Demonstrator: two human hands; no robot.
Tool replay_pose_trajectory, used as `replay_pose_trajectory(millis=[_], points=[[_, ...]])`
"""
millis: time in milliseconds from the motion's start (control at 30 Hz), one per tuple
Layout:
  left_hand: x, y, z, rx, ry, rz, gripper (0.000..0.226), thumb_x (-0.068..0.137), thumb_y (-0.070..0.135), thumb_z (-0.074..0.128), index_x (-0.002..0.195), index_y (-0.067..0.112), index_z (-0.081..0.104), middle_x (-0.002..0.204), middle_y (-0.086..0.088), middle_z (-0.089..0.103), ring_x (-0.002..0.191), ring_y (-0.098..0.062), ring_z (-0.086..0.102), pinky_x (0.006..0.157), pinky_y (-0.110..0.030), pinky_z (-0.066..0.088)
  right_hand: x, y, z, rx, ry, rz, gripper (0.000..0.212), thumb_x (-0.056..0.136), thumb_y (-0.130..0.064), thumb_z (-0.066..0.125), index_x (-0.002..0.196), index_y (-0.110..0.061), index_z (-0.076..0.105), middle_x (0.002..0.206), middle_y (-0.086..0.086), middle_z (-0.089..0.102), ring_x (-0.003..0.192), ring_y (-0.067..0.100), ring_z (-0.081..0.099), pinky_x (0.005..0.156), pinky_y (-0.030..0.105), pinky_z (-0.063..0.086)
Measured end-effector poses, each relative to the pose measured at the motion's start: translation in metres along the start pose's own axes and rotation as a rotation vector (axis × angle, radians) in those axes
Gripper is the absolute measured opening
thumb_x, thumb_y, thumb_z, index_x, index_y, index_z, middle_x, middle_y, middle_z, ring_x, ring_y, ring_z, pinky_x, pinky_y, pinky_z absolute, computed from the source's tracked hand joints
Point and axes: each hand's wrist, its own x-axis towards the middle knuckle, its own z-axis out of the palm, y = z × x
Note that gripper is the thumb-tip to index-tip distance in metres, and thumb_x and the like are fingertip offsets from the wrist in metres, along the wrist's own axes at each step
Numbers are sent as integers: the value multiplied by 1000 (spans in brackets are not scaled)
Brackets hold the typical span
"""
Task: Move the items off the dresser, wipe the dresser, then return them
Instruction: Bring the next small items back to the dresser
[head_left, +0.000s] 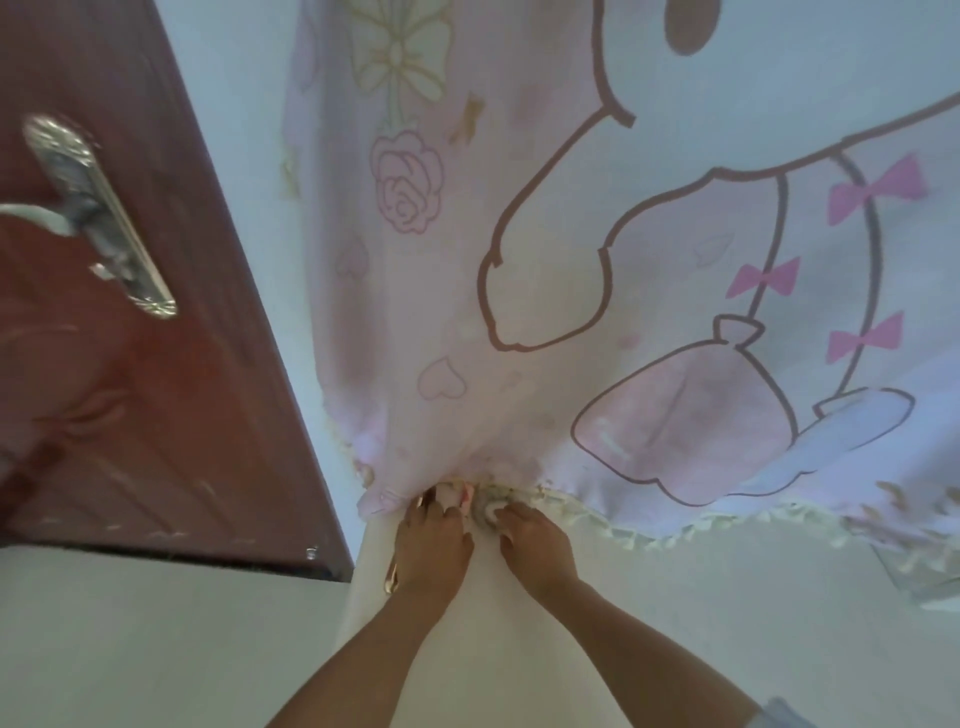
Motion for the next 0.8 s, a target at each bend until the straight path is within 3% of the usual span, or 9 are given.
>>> replay_pose_trajectory(millis=[100,200,267,333,400,567,633,733,800], points=[[-20,1,-17,64,21,-36,34,90,28,47,117,11,56,138,-5,44,125,-21,43,90,-32,40,-7,3,-12,4,83,-39,35,88,-7,46,121,-11,58,128,5,56,116,24,53,87,34,48],[-44,-2,-32,94,107,-27,42,41,29,84,78,13,73,92,-3,71,69,-21,65,51,-28,47,-17,5,-24,-38,97,-88,35,88,-8,47,121,-10,57,129,5,54,122,21,48,92,32,46],[-63,-5,-33,105,176,-70,56,28,30,88,80,14,74,78,0,70,62,-20,65,45,-27,47,-27,2,-36,-49,151,-147,32,80,-9,60,112,-10,64,119,5,62,115,21,55,86,29,50],[-86,-5,-37,126,224,-114,59,31,33,89,85,14,73,84,-1,70,72,-22,67,50,-30,51,-40,-3,-49,-43,183,-245,38,48,-17,85,84,-17,73,90,-1,71,88,14,67,64,19,53],[-112,-6,-41,159,221,-170,60,31,36,89,85,14,73,89,-3,72,79,-24,69,54,-32,53,-53,-10,-56,-83,193,-324,47,23,-23,90,67,-22,73,73,-8,70,70,11,69,52,15,50],[-174,-6,-59,187,252,-319,63,33,41,89,87,12,75,93,-4,73,83,-24,70,59,-35,55,-84,-31,-66,-143,207,-533,42,27,-26,90,65,-25,72,73,-8,70,69,13,69,57,21,54],[-205,-8,-77,190,255,-399,55,53,44,78,99,12,73,106,-6,70,96,-24,67,71,-38,55,-95,-51,-73,-136,212,-625,40,30,-24,90,65,-25,72,72,-7,70,69,15,68,54,22,54],[-252,-19,-102,119,269,-551,55,93,38,35,143,14,32,151,-4,29,140,-22,24,111,-40,25,-112,-93,-84,-119,216,-722,38,32,-25,89,67,-24,72,74,-7,70,70,15,68,52,24,53],[-285,-32,-114,85,297,-655,55,97,37,29,147,17,15,156,0,12,144,-21,7,115,-39,12,-124,-124,-87,-114,233,-807,35,39,-26,87,71,-22,73,78,-4,71,70,17,69,52,28,53]])
